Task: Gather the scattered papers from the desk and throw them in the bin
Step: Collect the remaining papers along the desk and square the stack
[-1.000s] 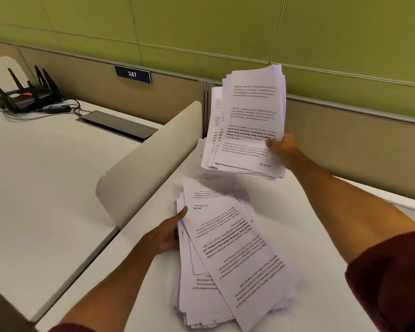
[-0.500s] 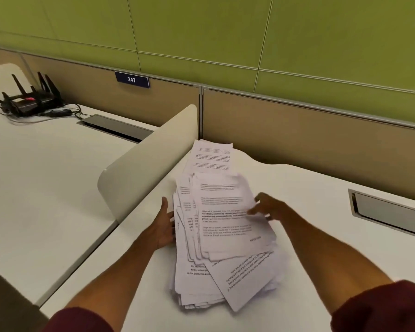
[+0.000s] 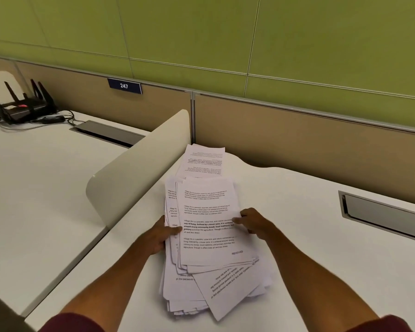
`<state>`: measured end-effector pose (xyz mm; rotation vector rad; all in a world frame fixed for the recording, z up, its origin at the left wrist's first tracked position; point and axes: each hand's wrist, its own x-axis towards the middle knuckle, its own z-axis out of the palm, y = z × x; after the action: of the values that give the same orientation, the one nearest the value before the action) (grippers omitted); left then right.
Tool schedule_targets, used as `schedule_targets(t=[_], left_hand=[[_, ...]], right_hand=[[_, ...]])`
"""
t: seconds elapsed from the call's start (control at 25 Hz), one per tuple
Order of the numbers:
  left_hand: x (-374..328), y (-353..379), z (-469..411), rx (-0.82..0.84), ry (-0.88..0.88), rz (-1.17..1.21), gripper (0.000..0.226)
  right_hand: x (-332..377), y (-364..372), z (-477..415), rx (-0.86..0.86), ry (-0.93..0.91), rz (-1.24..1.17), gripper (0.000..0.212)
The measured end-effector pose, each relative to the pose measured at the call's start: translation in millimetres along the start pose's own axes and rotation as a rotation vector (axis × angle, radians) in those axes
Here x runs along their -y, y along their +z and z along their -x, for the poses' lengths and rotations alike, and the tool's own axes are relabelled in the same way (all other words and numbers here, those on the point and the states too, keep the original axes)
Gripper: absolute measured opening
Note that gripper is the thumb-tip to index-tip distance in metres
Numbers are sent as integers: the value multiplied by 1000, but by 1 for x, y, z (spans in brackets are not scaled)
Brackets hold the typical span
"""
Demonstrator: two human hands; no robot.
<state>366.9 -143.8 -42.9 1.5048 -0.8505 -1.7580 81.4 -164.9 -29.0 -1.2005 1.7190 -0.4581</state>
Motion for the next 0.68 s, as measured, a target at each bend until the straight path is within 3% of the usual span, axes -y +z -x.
schedule_targets(t=[0.16, 0.36, 0.52, 0.6, 0.68], left_hand=[[-1, 12, -1, 74, 68, 59, 53], [11, 21, -1, -126, 212, -78, 65], [-17, 40, 19, 1, 389, 35, 51], [-45, 54, 24, 25, 495, 23, 52], [-74, 71, 29, 20, 599, -19, 45]], right_hand=[[-11, 4, -1, 3, -3, -128, 29], [-23, -1, 2, 9, -5, -282, 56], [-15, -27, 6, 41, -106, -486, 113], [3, -50, 15, 148, -290, -552, 92], [29, -74, 26, 85, -445, -527, 62]])
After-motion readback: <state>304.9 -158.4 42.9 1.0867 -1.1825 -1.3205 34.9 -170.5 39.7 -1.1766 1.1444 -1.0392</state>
